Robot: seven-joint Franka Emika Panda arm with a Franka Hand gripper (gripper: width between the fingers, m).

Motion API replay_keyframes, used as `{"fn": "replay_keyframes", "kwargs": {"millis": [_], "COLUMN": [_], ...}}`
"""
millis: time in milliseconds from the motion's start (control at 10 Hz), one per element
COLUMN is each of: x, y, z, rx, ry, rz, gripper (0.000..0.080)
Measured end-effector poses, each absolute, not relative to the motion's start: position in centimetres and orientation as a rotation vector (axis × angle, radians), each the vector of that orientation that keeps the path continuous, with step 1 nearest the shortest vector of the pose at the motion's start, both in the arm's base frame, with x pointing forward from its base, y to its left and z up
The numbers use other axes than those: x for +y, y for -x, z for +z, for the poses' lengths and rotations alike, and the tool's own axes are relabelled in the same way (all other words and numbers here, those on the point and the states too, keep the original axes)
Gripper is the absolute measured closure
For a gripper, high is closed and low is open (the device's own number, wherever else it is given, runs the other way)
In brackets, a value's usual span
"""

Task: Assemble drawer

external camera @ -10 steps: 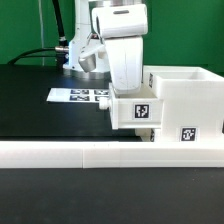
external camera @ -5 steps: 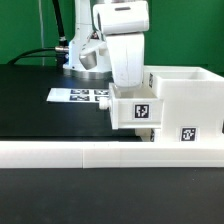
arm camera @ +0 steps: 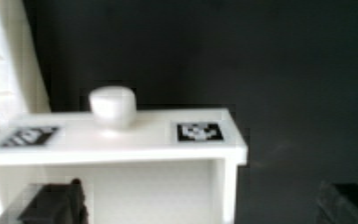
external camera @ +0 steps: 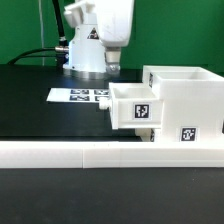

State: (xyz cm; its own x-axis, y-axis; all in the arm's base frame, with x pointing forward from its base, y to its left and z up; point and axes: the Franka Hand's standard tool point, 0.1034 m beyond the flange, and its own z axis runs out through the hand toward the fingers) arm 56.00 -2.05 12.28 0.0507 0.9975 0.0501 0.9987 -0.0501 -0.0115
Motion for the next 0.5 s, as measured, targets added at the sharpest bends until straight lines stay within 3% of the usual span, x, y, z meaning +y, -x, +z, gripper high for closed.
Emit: {"fn": "replay_keyframes", "kwargs": {"millis": [100, 500], "x": [-3.1, -4.2], "y": [-56.1, -56.2], "z": [12.2, 8.2], "rx": [-2.142, -2.11], "ry": [2.238, 2.187], "rz": [-0.048, -0.076], "gripper": [0.0151, 0.0151]}}
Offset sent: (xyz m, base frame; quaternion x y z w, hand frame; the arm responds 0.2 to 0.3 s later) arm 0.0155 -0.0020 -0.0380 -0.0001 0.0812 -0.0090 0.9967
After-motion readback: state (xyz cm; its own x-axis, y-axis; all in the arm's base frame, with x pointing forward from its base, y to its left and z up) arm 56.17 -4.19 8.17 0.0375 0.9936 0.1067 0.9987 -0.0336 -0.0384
